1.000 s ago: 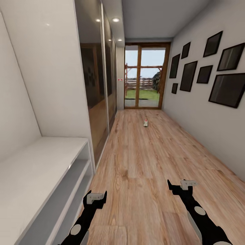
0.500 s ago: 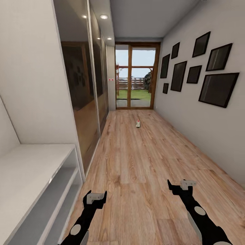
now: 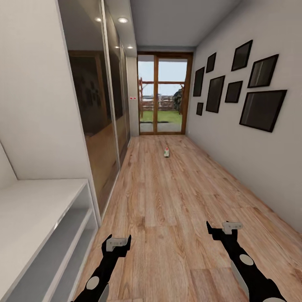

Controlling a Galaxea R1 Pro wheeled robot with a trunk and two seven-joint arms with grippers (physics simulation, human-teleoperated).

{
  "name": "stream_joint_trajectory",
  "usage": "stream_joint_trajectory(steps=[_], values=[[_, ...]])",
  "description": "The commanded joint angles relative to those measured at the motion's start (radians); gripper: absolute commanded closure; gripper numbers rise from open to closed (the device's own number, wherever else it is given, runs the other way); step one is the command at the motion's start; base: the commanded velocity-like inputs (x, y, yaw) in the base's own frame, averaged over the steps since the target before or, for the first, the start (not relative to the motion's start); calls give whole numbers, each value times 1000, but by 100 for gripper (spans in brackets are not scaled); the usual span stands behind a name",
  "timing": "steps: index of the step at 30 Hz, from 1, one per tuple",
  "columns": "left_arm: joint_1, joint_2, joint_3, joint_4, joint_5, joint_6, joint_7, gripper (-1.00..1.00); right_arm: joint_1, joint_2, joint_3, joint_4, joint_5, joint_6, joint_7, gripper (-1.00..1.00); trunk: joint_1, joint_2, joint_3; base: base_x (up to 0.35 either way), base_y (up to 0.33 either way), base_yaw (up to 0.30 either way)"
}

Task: Pick up the two gym shoes and the two sandals from the corridor floor and place them onto the hallstand (shoe rack) in the corridor, making sure they are on the rack and not on the floor. Arrange them so the two gym shoes are next to each other and the two sandals are next to each other.

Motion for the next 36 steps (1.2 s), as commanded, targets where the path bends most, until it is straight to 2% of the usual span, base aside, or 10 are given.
stream_joint_trajectory(steps=[1, 9, 36], values=[[0, 0, 0, 1, 6, -2, -5, -100, -1, 1, -5, 1, 0, -3, 9, -100, 0, 0, -1, 1, 0, -5], [-1, -1, -1, 1, 5, -1, -5, -100, -1, 1, -5, 1, 0, -3, 9, -100, 0, 0, -1, 98, 0, -2], [-1, -1, 0, 2, 6, 1, -4, -100, -1, 1, -5, 2, 0, -3, 9, -100, 0, 0, -1, 334, 0, 0]])
